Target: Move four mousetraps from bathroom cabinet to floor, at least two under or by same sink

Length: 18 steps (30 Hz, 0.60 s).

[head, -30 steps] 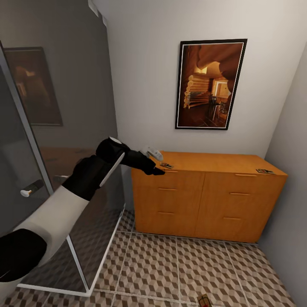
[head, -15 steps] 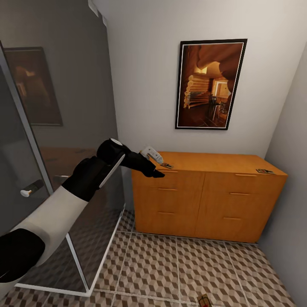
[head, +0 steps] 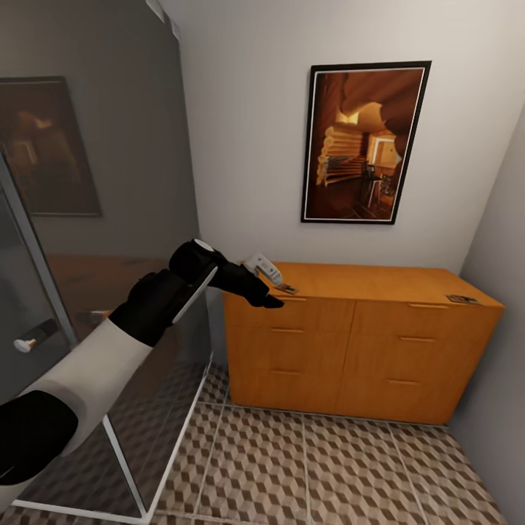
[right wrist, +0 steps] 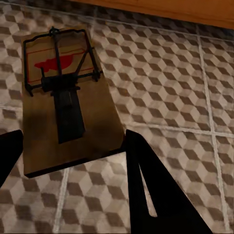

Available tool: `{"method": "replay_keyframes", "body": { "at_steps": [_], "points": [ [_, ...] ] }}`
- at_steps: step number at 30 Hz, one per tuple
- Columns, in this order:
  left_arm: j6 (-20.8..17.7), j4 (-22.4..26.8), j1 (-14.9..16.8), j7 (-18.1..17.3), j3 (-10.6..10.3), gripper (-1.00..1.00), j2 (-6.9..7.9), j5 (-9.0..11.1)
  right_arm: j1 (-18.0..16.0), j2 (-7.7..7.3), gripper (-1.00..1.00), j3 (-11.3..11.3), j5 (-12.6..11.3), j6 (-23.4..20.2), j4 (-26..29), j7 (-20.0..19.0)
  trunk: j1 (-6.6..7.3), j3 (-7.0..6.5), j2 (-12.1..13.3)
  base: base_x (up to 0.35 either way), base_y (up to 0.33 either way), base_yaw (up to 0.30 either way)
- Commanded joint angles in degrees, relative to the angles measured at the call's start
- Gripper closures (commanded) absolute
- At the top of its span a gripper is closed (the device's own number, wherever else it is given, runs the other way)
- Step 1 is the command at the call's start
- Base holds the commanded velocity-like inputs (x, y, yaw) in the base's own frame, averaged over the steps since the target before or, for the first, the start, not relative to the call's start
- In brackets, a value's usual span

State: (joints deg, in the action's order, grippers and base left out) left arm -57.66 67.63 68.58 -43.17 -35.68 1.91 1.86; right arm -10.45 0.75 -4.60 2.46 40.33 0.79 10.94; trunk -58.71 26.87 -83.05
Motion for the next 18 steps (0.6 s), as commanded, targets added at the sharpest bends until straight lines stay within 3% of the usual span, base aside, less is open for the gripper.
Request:
{"method": "replay_keyframes", "body": {
  "at_steps": [1, 8, 18],
  "points": [
    [-0.35, 0.04, 0.06, 0.02, -0.31, -1.00, 0.04, 0.17, 0.24, -0.02, 1.00, -0.41, 0.10, -1.36, -0.05, -0.10, -0.02, 0.06, -0.03, 0.208, 0.000, 0.000],
    [-0.35, 1.34, 0.08, 0.02, -1.30, -1.00, 0.17, 0.17, 1.27, -1.04, 1.00, -0.31, -0.79, -9.89, -0.05, -10.36, -0.02, 0.06, -0.03, 0.104, 0.000, 0.000],
    [-0.33, 3.47, 0.15, 0.02, -1.59, -1.00, 0.28, 0.17, 1.46, -1.60, 1.00, -0.32, -5.11, -12.20, -0.08, -13.01, -0.02, 0.06, -0.03, 0.009, 0.000, 0.000]
  ]
}}
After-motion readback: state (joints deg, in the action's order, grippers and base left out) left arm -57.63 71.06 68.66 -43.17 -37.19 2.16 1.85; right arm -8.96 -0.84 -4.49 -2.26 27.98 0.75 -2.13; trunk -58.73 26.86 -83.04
